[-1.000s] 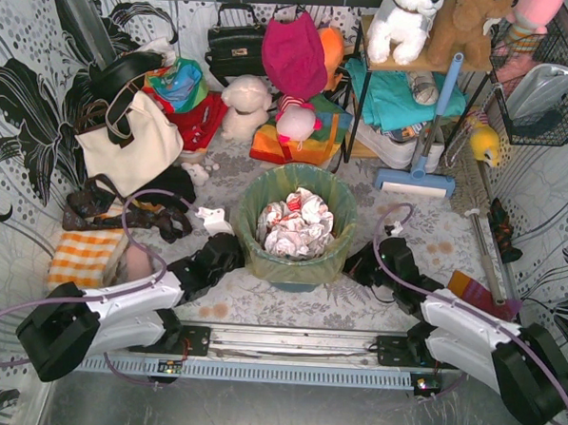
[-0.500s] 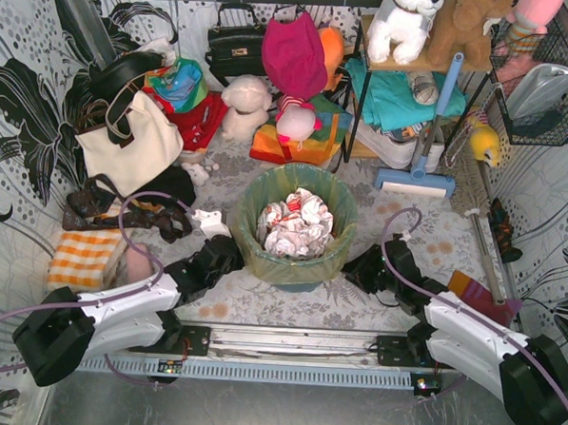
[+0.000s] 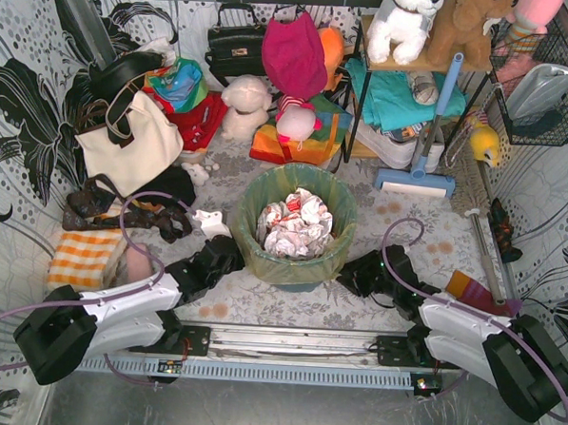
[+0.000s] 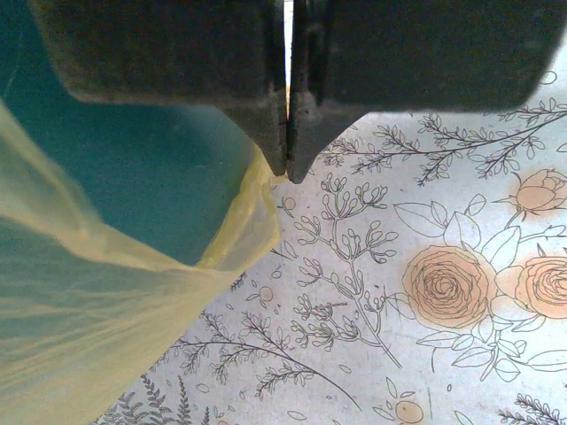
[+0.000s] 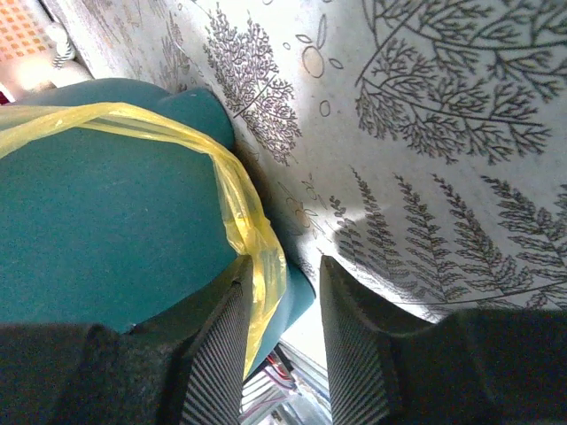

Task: Tie the trash bag

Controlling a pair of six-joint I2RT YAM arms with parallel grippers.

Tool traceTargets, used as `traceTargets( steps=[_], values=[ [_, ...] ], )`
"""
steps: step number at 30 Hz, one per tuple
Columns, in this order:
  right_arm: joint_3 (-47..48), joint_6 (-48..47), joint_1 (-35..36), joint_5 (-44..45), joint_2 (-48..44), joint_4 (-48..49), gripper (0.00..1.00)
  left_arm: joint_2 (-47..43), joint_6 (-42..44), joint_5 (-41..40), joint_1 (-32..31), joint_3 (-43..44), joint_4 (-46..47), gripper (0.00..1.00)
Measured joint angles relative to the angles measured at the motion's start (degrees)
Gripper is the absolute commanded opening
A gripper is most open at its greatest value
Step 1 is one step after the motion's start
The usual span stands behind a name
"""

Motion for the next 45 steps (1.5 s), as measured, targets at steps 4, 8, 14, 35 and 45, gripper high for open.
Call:
traceTargets(
  steps=[4, 8, 14, 35, 45],
  values=[
    [-2.4, 4.0, 0.0, -0.1, 0.6, 4.3, 0.33, 0.0, 0.0, 0.0, 0.0, 0.0, 0.0, 0.00],
    [-4.2, 7.2, 0.0, -0.2, 1.9, 7.0, 0.33, 0.0, 0.0, 0.0, 0.0, 0.0, 0.0, 0.00],
    [-4.2, 9.9, 0.0, -0.4, 4.4, 11.3, 0.35, 0.0, 0.0, 0.0, 0.0, 0.0, 0.0, 0.00],
    [-3.4, 14.6, 0.0, -0.7, 8.0, 16.7, 0.00, -2.3, -0.3, 0.0, 0.0, -1.6, 0.6, 0.00],
    [14.7, -6.0, -0.1, 7.5, 0.7, -12.9, 0.00, -3.3, -0.2, 0.0, 0.0, -1.6, -0.4, 0.00]
  ],
)
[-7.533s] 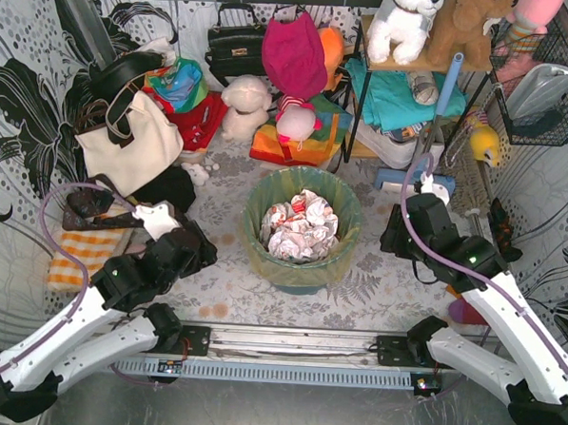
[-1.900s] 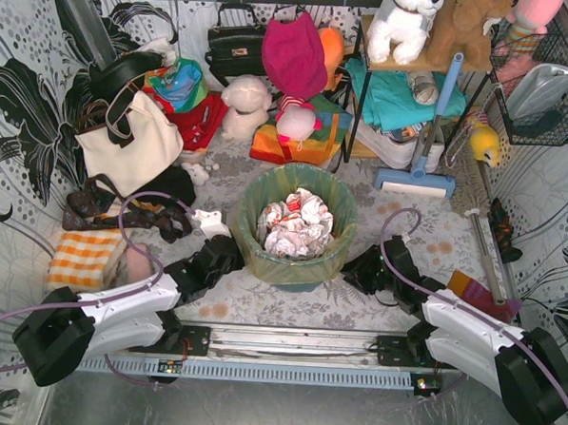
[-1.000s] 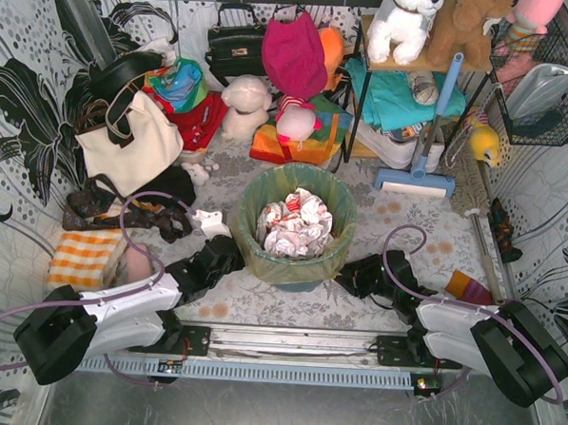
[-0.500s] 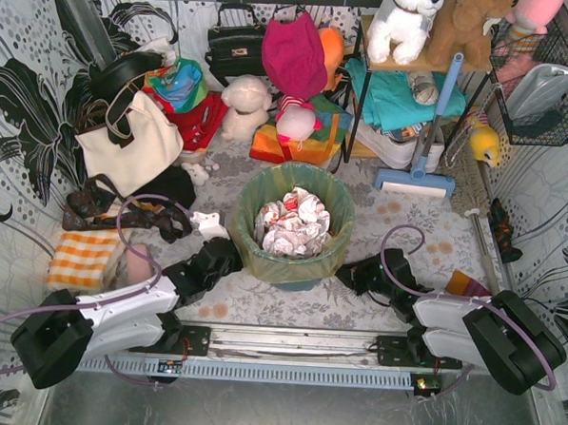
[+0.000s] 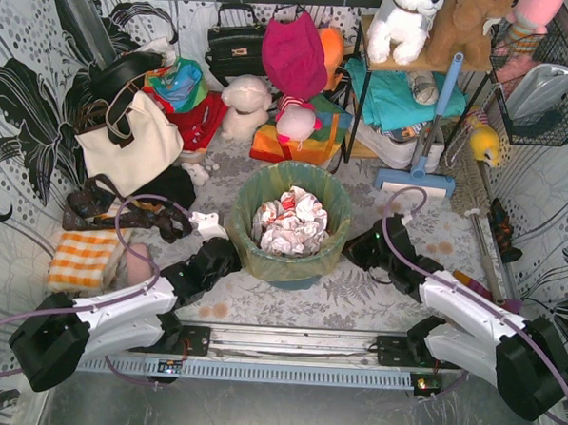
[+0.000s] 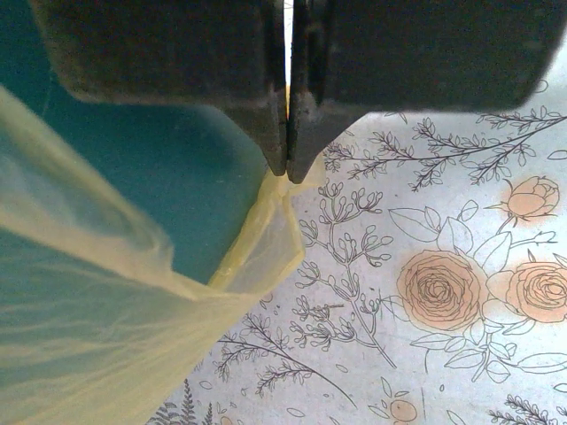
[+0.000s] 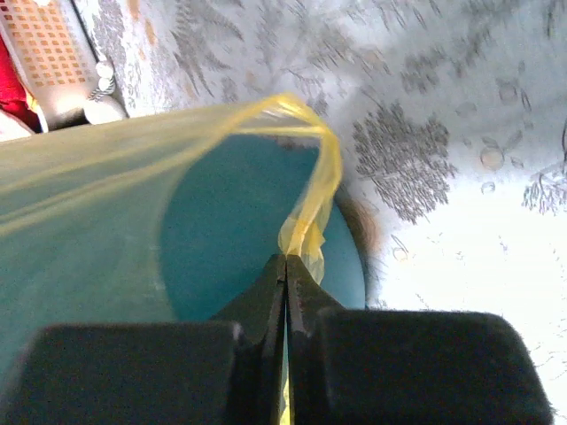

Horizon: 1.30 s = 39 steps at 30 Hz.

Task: Tie the trash bag

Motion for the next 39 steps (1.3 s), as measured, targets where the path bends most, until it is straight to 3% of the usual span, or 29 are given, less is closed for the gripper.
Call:
traceTargets(
  steps=[5, 11, 20, 26, 30, 32, 39],
  values=[
    [9.6, -13.7, 0.0, 5.3, -0.2, -12.0, 0.00, -0.7, 0.0, 0.0, 0.0, 0.0, -0.4, 0.00],
    [13.7, -24.1, 0.0, 9.6, -0.2, -22.4, 0.00, -3.1, -0.1, -0.2, 0.0, 0.4, -4.7, 0.00],
    [17.0, -31.2, 0.0, 13.9, -2.2, -30.4, 0.00, -15.1, -2.4, -1.0, 0.0, 5.9, -19.9, 0.00],
    [17.4, -32.1, 0.0, 11.4, -2.9, -30.5, 0.00, -17.1, -3.3, -0.9, 0.0, 10.6, -28.3, 0.00],
    [17.4, -32.0, 0.0, 10.0, -2.9, -30.3, 0.00, -14.9, -3.3, -0.6, 0.0, 12.7, -31.9, 0.26],
    [17.3, -32.0, 0.0, 9.6, -2.9, -30.2, 0.00, -13.0, -3.2, 0.0, 0.1, 12.9, -32.2, 0.33],
    [16.4, -31.8, 0.0, 8.6, -4.2, -29.8, 0.00, -2.0, 0.7, 7.9, 2.3, 12.9, -29.8, 0.40]
  ],
)
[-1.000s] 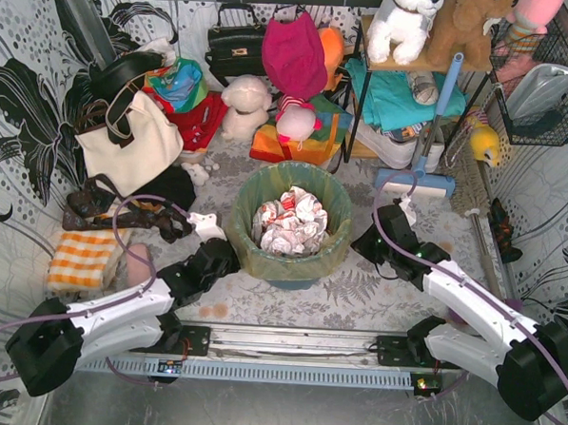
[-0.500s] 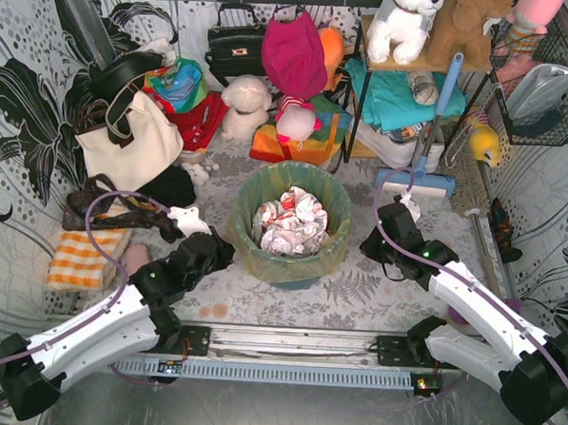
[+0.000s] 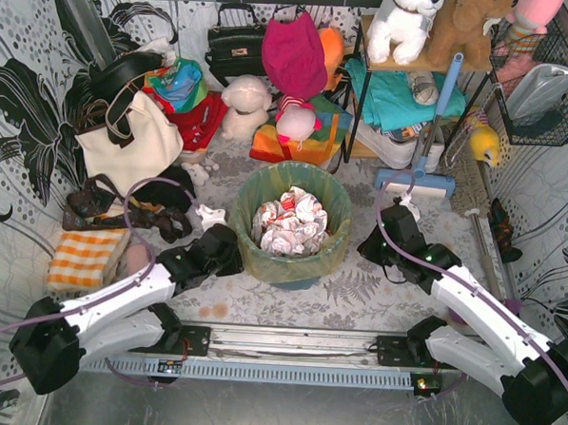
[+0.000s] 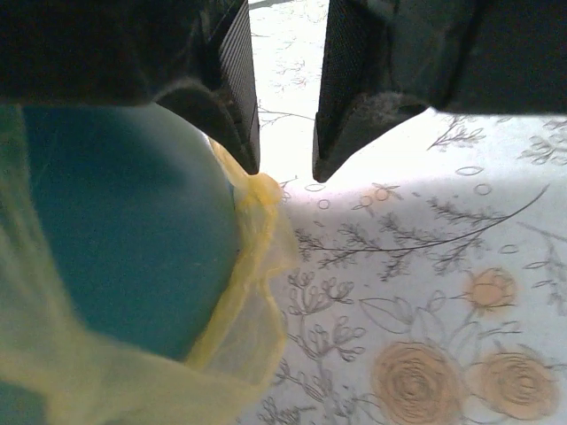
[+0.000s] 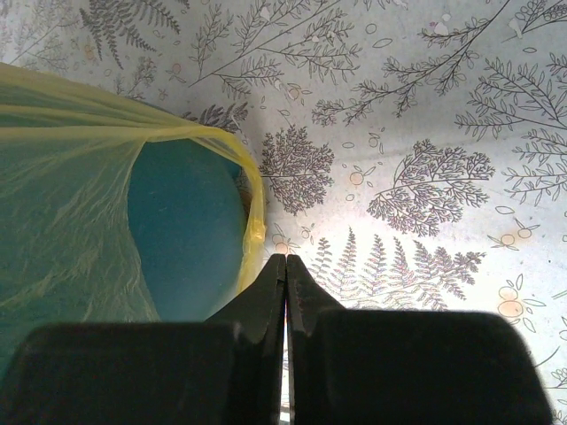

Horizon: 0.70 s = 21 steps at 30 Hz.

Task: Tie the trash bag

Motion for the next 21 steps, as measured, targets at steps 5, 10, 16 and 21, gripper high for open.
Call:
traceTargets(
  steps=[5, 10, 16, 21],
  values=[
    [-0.7, 0.0, 0.0, -0.2, -2.0, 0.0, 0.00, 5.2, 5.0, 6.6, 1.3, 0.0, 4.7, 0.41],
    [-0.7, 0.0, 0.0, -1.2, -1.7, 0.2, 0.00, 8.3, 8.1, 10.1, 2.2, 0.4, 7.3, 0.41],
    [-0.9, 0.0, 0.0, -1.7, -0.9, 0.4, 0.00, 8.5, 7.4, 10.1, 2.3, -0.9, 10.7, 0.43],
    [-1.3, 0.2, 0.0, -1.4, -1.0, 0.4, 0.00, 5.1, 3.8, 6.6, 2.3, -4.8, 12.5, 0.44]
  ],
)
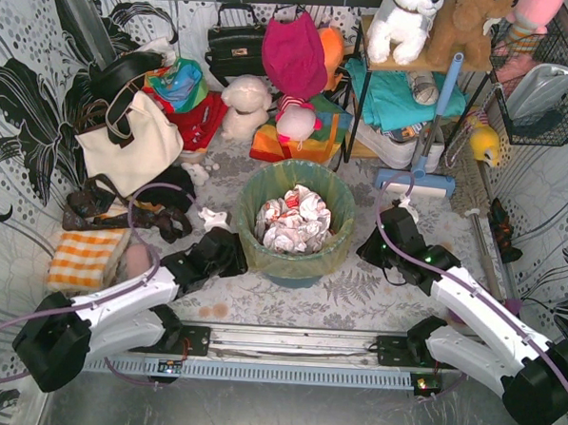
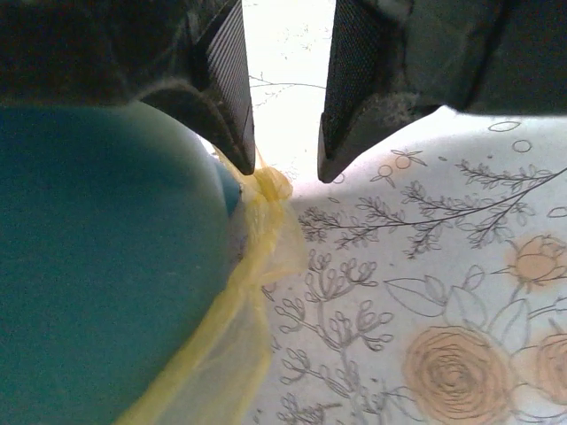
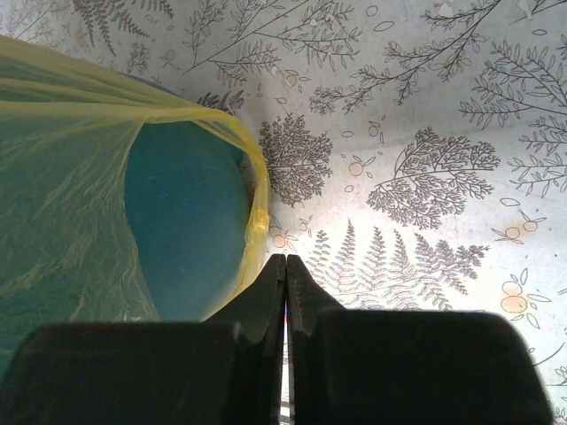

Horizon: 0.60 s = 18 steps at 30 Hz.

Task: Tie the trash bag

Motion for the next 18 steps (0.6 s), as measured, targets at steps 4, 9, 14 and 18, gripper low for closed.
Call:
traceTargets(
  steps=[4, 9, 14, 18],
  values=[
    [-0.2, 0.0, 0.0, 0.5, 0.0, 0.0, 0.00, -3.5, -3.3, -2.7, 0.1, -3.3, 2.7, 0.45],
    [-0.2, 0.0, 0.0, 0.6, 1.0, -0.2, 0.00, -3.8, -5.7, -4.2, 0.8, -5.4, 7.0, 0.45],
    [-0.2, 0.5, 0.0, 0.6, 2.0, -1.0, 0.00, -1.4, -5.8, -4.3, 1.9, -5.6, 11.1, 0.46],
    [-0.2, 1.5, 0.0, 0.6, 2.1, -1.4, 0.00, 0.8, -5.8, -4.0, 2.9, -5.8, 14.4, 0.45]
  ],
)
